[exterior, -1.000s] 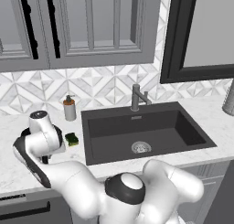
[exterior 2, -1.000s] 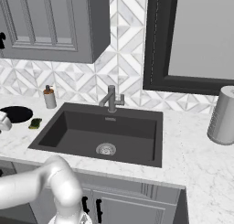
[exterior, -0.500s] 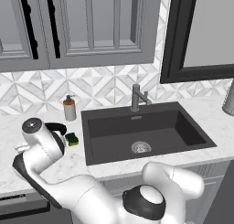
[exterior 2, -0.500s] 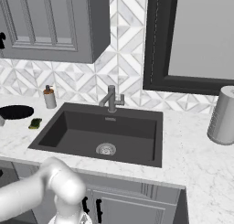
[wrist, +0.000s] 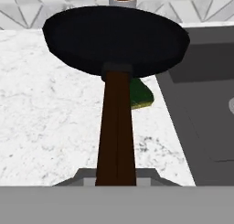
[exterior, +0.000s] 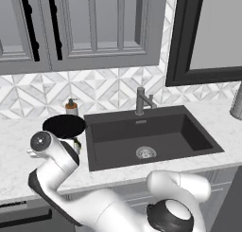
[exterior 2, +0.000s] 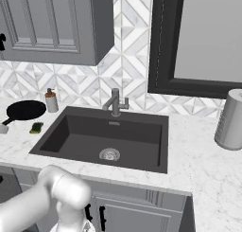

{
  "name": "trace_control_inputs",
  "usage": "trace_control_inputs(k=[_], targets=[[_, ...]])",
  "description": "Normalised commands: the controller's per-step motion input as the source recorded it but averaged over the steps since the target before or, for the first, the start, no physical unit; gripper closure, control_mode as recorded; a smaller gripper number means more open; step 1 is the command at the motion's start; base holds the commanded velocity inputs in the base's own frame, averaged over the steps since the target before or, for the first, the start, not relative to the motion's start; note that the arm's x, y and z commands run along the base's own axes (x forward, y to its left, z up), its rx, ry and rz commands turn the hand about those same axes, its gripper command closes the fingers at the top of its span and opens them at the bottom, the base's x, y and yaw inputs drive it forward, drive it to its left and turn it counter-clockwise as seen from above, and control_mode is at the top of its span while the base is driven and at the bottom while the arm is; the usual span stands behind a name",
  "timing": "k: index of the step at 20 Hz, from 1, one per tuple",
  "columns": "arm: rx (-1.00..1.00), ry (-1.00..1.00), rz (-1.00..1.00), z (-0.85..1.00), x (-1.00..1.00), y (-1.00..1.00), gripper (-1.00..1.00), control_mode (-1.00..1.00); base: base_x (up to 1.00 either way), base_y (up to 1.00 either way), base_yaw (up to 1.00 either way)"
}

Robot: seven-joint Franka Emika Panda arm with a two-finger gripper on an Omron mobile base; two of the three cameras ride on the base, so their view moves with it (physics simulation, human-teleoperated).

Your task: Pick the pan and sponge and place them into the sink. Then turn on the water.

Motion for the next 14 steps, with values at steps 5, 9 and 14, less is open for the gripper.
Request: trace_control_inputs(k=[5,9,14], targets=[[0.03,0.06,-0.42,0.25,-0.13,-0.70,1.00,-1.00,0.00,0.00,0.00],[0.00,0.08,-0.58,0.01,0.00,-0.60,1.00,-1.00,0.00,0.00,0.00],[0.01,0.17,-0.61,0.03,0.00,-0.69,1.00,-1.00,0.00,0.00,0.00]])
